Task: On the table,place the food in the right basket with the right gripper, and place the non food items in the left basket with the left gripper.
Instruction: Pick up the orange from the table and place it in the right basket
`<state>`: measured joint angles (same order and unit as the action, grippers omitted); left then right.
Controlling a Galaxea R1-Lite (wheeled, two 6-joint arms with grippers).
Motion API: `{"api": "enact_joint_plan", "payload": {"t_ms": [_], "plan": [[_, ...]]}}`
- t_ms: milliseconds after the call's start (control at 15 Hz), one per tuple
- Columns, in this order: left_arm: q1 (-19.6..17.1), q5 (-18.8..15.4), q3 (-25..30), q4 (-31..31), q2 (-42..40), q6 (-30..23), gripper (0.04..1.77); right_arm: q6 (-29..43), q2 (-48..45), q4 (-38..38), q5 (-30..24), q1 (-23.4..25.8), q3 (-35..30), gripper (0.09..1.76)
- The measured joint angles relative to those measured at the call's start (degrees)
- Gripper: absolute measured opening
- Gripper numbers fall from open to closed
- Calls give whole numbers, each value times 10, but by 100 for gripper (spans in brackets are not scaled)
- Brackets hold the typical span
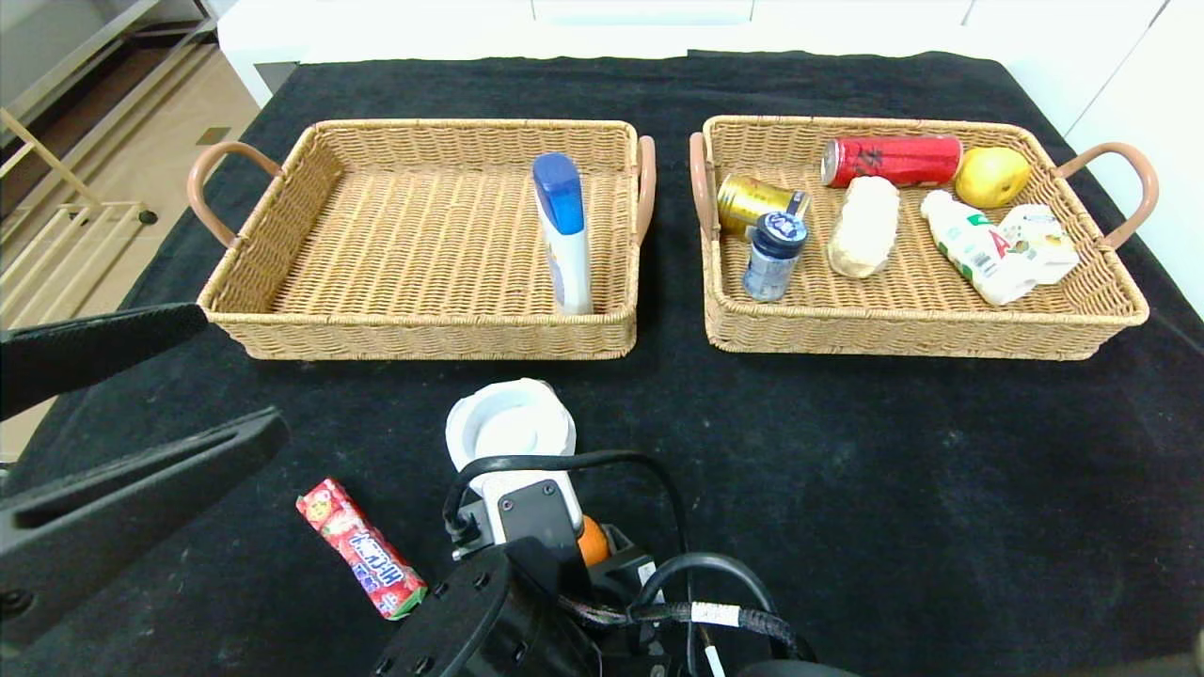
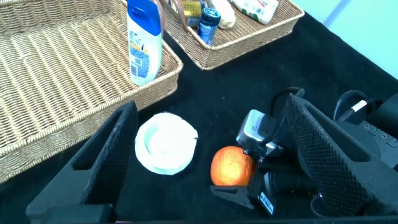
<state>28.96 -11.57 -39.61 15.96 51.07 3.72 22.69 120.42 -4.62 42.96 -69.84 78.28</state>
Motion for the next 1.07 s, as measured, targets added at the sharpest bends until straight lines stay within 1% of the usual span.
{"api": "enact_joint_plan", "payload": {"t_ms": [467, 800, 1067], "plan": [[0, 0, 1, 0, 2, 0, 172, 2, -5, 4, -3, -1, 1, 126], [0, 0, 2, 0, 5, 3, 172, 13, -31, 9, -4, -11, 1, 126], [0, 0, 2, 1, 5, 3, 172, 18, -56, 7, -3, -5, -1, 125]]}}
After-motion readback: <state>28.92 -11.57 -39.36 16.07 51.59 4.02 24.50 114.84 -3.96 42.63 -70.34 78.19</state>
